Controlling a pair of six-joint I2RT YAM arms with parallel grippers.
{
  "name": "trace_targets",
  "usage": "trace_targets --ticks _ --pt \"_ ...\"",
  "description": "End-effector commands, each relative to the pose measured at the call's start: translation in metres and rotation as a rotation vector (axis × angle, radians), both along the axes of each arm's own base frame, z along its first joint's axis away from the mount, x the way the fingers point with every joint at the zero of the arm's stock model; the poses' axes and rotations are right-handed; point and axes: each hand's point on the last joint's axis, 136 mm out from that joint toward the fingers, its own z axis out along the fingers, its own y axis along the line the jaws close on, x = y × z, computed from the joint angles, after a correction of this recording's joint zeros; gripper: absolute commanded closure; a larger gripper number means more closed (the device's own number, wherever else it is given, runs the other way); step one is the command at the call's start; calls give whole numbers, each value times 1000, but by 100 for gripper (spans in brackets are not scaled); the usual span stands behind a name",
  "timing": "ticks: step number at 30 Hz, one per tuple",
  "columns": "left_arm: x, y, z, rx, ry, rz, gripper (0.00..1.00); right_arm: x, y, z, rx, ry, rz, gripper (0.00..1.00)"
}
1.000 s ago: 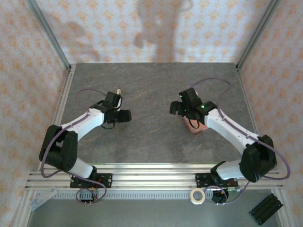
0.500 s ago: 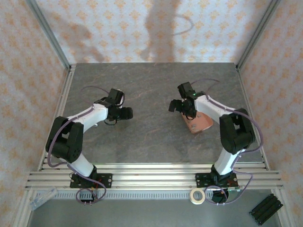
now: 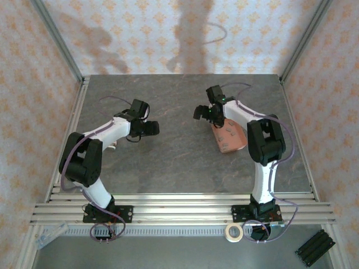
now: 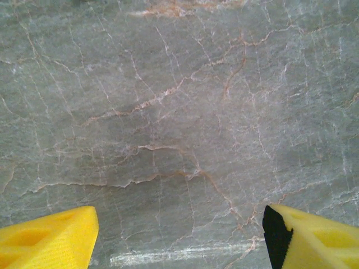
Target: Load the staples into the stapler
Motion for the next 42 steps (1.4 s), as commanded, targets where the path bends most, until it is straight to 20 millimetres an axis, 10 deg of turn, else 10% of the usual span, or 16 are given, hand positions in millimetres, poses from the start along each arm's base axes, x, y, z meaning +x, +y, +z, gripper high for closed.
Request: trace_targets --ticks 1,8,21,33,42 --pt "12 14 3 24 2 39 22 30 -5 11 11 -56 5 6" --pt "59 44 17 21 -18 125 25 54 -13 50 -6 -127 27 9" --pt "133 66 -24 221 111 76 31 11 -32 94 -27 -176 26 12" --pt "124 62 -32 262 158 51 64 -13 -36 119 -12 -192 30 16" --pt "78 14 -9 157 102 12 68 -58 -29 137 66 -238 -9 17"
